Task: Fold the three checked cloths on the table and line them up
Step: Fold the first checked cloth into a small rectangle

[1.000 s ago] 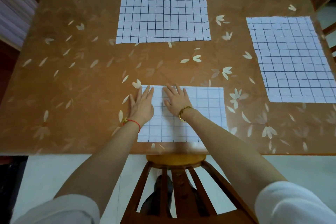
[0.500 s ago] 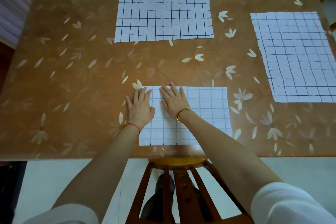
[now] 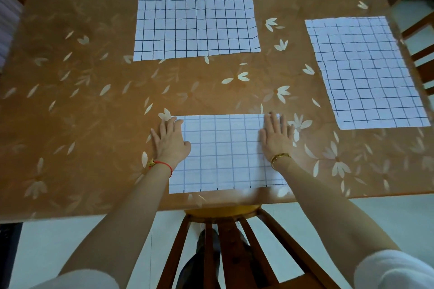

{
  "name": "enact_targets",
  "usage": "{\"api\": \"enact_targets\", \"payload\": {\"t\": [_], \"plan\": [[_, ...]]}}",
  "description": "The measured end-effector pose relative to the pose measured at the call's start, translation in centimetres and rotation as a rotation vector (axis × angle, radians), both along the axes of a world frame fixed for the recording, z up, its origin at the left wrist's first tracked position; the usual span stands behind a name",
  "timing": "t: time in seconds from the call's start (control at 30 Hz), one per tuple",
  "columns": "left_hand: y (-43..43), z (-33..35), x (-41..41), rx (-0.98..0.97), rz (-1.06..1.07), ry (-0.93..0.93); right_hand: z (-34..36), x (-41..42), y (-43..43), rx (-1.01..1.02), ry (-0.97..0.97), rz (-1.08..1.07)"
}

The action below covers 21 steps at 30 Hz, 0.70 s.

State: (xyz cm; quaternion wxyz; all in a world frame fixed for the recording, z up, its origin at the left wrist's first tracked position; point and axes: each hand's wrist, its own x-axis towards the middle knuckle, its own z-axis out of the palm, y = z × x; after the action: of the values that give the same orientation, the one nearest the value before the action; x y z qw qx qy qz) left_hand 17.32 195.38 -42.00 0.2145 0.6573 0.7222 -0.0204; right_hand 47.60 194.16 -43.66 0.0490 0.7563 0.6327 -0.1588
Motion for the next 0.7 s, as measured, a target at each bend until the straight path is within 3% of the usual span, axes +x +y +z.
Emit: {"api": "enact_targets", "payload": {"t": [0.17, 0.4, 0.6, 0.7], "plan": [[0.8, 0.4, 0.2, 0.038, 0.020, -0.020, 0.3, 3.1, 0.0, 0.011, -0.017, -0.087], [3.0, 0.7, -0.2, 0.101, -0.023, 0.076, 1.5, 1.1, 1.1, -0.003, -0.124, -0.089], [4.6, 0.5, -0.6, 0.109, -0.010, 0.008, 2.1, -4.1, 2.1, 0.148, 0.035, 0.254], [5.4, 0.7, -0.7, 0.097, 0.004, 0.004, 2.0, -6.3, 2.1, 0.149, 0.086, 0.315]]}}
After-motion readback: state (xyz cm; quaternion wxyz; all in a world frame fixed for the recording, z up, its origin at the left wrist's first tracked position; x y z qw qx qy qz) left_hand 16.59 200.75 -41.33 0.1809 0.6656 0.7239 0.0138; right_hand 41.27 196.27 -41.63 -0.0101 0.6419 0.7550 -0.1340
